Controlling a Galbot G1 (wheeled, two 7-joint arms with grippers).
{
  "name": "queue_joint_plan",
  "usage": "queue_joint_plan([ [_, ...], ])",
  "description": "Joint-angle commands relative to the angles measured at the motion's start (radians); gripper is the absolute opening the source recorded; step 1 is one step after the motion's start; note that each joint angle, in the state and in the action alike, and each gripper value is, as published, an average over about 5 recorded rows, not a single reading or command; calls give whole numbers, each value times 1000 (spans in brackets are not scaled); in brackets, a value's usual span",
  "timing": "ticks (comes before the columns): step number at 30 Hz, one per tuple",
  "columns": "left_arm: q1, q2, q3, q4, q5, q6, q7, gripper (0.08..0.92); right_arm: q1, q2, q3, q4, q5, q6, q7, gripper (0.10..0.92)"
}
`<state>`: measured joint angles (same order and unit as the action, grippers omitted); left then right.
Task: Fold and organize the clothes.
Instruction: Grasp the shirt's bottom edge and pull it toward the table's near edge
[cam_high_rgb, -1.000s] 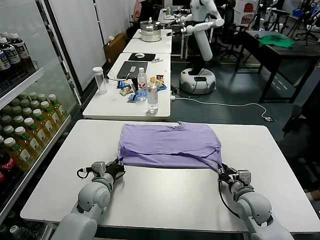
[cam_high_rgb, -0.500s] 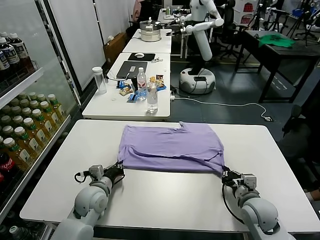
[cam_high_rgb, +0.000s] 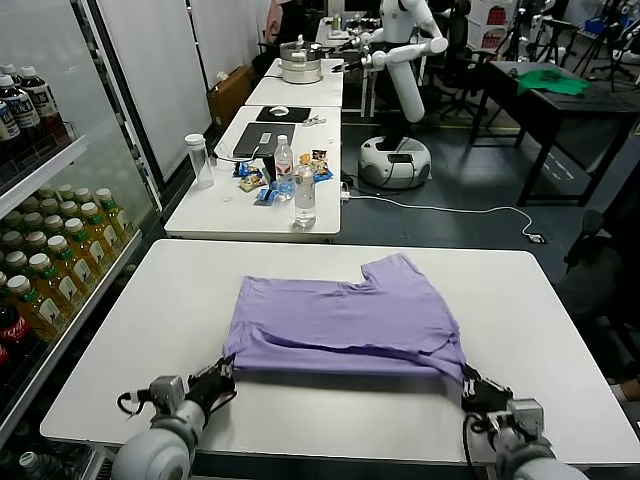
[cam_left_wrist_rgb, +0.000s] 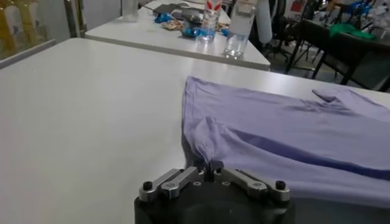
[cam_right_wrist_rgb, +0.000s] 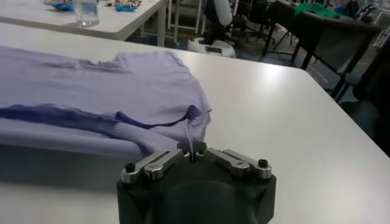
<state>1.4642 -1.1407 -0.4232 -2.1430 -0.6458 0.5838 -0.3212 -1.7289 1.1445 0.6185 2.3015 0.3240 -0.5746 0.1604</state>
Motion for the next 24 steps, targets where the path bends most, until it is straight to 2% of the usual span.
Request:
queue_joint_plan([
  [1, 195, 9, -40, -145, 54, -2, -1, 117, -199, 21, 43, 124, -112, -1, -4, 132],
  [5, 225, 14, -49, -154, 83, -1, -1, 120, -185, 22, 43, 127, -141, 11, -8, 221],
  [8, 232, 16, -55, -158, 94, -1, 2, 163, -136, 17, 41, 124, -125, 15, -9, 307],
  [15, 189, 30, -53, -155, 115, -1, 4, 359, 70, -6, -27, -1, -68, 6, 4, 514],
  [24, -6, 58, -31, -22, 35, -3, -13, 619, 385, -2, -184, -216, 2, -3, 43, 767],
])
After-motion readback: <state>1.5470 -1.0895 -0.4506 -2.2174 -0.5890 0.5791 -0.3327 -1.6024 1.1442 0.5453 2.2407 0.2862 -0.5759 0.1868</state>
